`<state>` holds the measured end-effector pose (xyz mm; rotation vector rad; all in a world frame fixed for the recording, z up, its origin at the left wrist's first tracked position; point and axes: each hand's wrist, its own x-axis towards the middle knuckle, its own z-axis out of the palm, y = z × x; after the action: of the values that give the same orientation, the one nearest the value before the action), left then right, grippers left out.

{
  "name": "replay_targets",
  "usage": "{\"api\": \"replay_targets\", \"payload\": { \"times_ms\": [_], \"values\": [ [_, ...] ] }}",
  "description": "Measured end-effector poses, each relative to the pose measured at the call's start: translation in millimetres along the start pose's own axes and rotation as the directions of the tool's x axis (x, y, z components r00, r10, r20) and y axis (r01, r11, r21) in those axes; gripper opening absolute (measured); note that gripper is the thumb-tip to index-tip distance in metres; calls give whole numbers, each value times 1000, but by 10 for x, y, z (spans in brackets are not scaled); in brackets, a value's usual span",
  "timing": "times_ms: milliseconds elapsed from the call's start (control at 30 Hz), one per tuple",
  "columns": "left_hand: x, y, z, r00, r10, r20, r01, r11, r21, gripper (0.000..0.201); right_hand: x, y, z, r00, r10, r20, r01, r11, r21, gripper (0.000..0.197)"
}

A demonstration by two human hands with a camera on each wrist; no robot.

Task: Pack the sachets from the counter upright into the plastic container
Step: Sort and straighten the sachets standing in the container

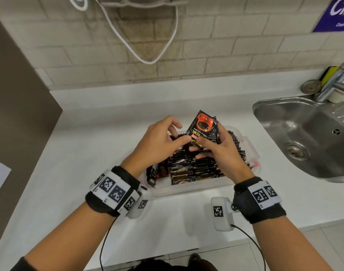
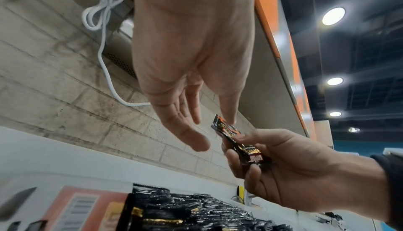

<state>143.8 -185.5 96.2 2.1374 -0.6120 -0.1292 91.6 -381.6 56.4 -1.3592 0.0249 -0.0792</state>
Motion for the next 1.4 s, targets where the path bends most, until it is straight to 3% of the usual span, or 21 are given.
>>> {"api": "replay_targets", "payload": {
  "times_ms": [67,200,367,433,533,633,700,800,900,1100,1233,1400],
  "values": [
    [38,48,42,1000,-3,1,4,999,-45,38,-11,-26,15,999,-7,44,7,1000,7,42],
    [74,98,121,1000,-23,11,25,976,-218,22,-34,-30,-12,997,-18,72,19,1000,-17,43],
    [85,110,50,996,-58,74,79,942,-327,6,-110,-36,-228,994,-72,76,89,962,-259,59],
    [76,105,-14,995,-55,86,81,933,-350,13,-142,-66,-365,993,-55,105,96,896,-433,68],
    [67,81,-90,989,-23,145,66,951,-301,11,-159,-83,-525,985,-28,169,138,716,-685,82],
    [62,76,-105,965,39,259,17,977,-211,6,-151,-65,-566,976,40,213,146,608,-780,92],
    [60,74,-71,941,72,330,-27,990,-139,18,-131,-40,-557,975,57,215,152,535,-831,96],
    [59,66,41,918,108,381,-97,994,-50,31,-100,6,-519,978,24,208,171,483,-858,93],
    [53,99,161,893,105,437,-109,994,-16,5,-78,34,-506,977,-26,212,198,484,-853,89],
    [53,73,237,908,123,402,-142,990,19,29,-49,57,-572,981,-45,190,188,476,-859,89],
    [75,27,176,916,93,389,-109,994,18,30,-38,64,-605,983,-40,179,177,463,-869,89],
    [28,60,289,893,100,439,-154,984,90,26,-4,62,-623,981,-27,191,184,428,-885,93]
  ]
}}
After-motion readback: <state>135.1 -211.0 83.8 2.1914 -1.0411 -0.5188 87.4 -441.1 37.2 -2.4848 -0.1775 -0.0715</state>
